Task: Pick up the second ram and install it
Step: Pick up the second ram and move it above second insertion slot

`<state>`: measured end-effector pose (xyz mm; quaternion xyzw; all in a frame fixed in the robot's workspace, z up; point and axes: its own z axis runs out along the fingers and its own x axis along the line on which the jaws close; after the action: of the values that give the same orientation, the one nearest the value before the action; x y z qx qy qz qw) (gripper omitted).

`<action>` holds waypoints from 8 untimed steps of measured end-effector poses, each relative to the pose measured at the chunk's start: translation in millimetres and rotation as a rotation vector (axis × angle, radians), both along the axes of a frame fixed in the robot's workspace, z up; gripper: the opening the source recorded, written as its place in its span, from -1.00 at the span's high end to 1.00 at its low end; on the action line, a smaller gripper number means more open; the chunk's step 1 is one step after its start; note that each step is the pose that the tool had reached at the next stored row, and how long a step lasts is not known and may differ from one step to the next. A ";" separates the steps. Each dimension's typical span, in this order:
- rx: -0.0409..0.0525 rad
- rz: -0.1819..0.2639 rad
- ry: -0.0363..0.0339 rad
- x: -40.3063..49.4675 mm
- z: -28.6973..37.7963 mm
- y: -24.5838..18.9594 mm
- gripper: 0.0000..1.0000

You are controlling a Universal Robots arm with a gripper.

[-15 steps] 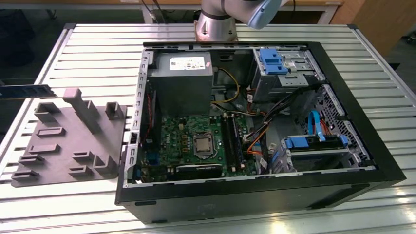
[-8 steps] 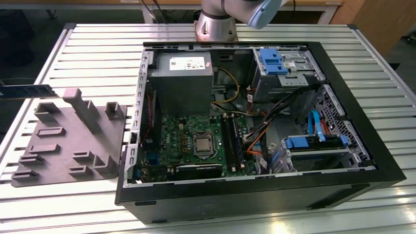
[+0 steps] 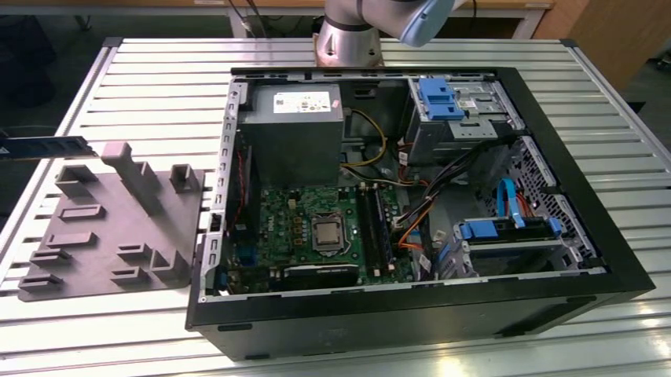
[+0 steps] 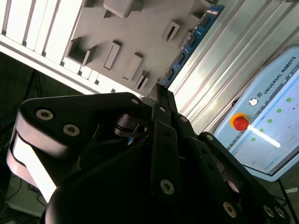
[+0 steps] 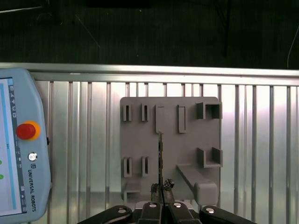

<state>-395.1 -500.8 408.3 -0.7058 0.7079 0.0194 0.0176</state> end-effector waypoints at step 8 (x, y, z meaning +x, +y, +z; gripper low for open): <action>0.0000 0.000 -0.0001 3.8 0.0 0.0 0.76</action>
<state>-391.3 -500.9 408.2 -0.7059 0.7079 0.0194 0.0177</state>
